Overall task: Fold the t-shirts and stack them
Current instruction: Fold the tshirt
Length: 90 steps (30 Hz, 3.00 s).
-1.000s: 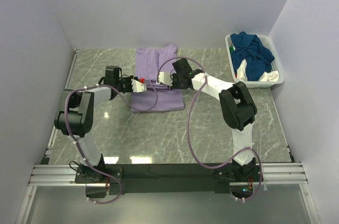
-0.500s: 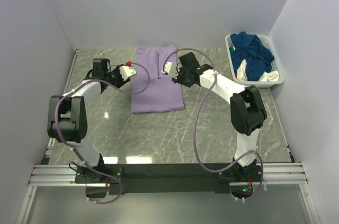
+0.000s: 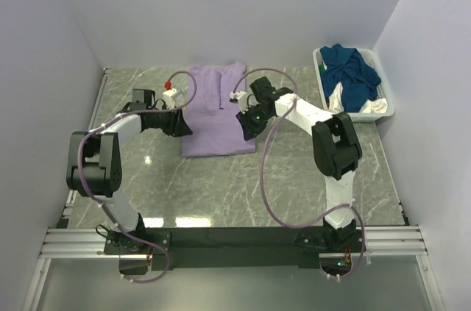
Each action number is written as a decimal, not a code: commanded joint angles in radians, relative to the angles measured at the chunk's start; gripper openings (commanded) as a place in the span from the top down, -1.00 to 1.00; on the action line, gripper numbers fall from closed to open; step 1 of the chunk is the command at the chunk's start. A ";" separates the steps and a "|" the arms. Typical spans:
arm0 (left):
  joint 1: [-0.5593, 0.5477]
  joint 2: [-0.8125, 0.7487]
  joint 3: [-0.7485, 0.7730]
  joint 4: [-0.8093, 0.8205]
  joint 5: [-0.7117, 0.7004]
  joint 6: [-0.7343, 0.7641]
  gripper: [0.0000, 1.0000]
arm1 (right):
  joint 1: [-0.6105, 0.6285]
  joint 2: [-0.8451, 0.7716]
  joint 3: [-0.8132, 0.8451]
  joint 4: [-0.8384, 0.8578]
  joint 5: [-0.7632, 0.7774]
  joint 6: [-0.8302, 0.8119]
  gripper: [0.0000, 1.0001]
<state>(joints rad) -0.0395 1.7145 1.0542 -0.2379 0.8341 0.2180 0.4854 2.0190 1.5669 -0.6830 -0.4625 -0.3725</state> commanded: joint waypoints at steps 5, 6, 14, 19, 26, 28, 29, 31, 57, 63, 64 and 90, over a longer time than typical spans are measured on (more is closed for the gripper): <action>0.007 0.123 -0.046 -0.044 0.077 -0.210 0.21 | -0.048 0.086 -0.041 -0.039 -0.105 0.133 0.42; 0.007 0.137 -0.046 -0.054 0.074 -0.210 0.21 | -0.051 0.099 -0.047 -0.038 -0.107 0.145 0.42; 0.018 0.183 -0.086 -0.115 0.048 -0.258 0.28 | -0.056 0.086 -0.154 -0.039 -0.114 0.161 0.45; 0.020 0.096 -0.100 -0.219 0.056 -0.137 0.30 | -0.051 -0.044 -0.260 -0.047 -0.082 0.080 0.41; 0.038 -0.159 -0.121 -0.351 0.031 0.303 0.15 | -0.027 -0.350 -0.432 0.055 0.117 -0.140 0.18; 0.038 -0.267 -0.181 -0.334 0.002 0.407 0.08 | 0.002 -0.429 -0.496 0.127 0.183 -0.216 0.15; 0.038 -0.306 -0.209 -0.280 -0.012 0.482 0.04 | 0.036 -0.456 -0.522 0.164 0.240 -0.261 0.13; 0.021 -0.411 -0.288 -0.238 -0.038 0.575 0.02 | 0.079 -0.512 -0.592 0.279 0.292 -0.299 0.10; -0.283 -0.408 -0.583 0.252 -0.383 0.905 0.12 | 0.302 -0.375 -0.746 0.551 0.430 -0.482 0.02; -0.286 -0.340 -0.536 0.241 -0.423 0.914 0.59 | 0.302 -0.330 -0.722 0.528 0.432 -0.476 0.62; -0.286 -0.345 -0.531 0.209 -0.417 0.905 0.64 | 0.300 -0.333 -0.722 0.528 0.436 -0.474 0.73; -0.292 -1.028 -0.361 -0.837 -0.021 0.983 0.99 | 0.463 -0.887 -0.694 -0.090 0.291 -0.330 1.00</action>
<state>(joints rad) -0.3294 0.7456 0.6491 -0.8921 0.7330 1.1683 0.9447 1.1534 0.8394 -0.6399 -0.1551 -0.6968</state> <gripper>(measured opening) 0.030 0.020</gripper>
